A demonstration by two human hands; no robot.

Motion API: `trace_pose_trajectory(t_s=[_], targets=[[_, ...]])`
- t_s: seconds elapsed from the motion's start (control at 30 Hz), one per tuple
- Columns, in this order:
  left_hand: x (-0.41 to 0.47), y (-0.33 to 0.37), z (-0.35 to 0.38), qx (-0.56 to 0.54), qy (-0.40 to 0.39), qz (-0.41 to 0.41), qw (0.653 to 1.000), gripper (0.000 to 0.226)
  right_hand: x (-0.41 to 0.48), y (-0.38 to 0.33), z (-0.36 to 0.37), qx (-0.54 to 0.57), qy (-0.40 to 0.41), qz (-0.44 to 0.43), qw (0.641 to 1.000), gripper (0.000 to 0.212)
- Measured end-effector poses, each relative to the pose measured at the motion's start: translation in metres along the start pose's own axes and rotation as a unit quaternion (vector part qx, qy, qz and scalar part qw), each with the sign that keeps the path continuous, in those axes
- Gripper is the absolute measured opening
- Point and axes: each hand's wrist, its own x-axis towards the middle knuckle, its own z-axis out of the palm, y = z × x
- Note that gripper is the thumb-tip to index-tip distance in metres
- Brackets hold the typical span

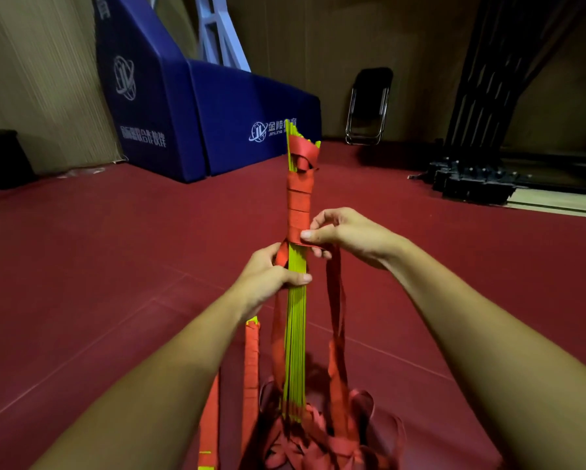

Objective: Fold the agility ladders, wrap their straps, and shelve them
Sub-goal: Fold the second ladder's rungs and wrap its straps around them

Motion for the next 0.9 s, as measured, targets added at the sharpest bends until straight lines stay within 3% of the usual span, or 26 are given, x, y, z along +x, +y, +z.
trace_pose_trajectory(t_s=[0.13,0.23,0.47,0.57,0.7,0.8,0.9], targets=[[0.0,-0.001,-0.004,0.006,-0.004,0.002,1.0,0.055,-0.004,-0.003,-0.01,0.003,-0.071,0.009,0.997,0.006],[0.001,-0.002,-0.004,0.027,0.006,0.013,1.0,0.048,-0.007,-0.003,-0.012,0.008,-0.101,0.019,0.995,0.013],[0.004,-0.009,-0.007,0.056,0.045,0.034,0.997,0.023,-0.009,0.006,-0.011,0.167,-0.09,0.051,0.981,0.012],[0.007,-0.012,-0.006,0.081,0.053,0.039,0.995,0.03,-0.011,0.009,-0.005,0.238,-0.11,0.061,0.963,0.008],[0.008,-0.015,-0.004,0.101,0.053,0.046,0.992,0.033,-0.01,0.014,0.0,0.238,-0.144,0.087,0.957,0.033],[0.009,-0.016,-0.008,0.123,0.065,0.045,0.989,0.023,-0.004,0.013,0.003,0.259,-0.133,0.099,0.952,0.028],[0.01,-0.015,-0.013,0.141,0.078,0.033,0.986,0.026,-0.001,0.015,0.002,0.185,-0.05,0.103,0.976,0.035]])
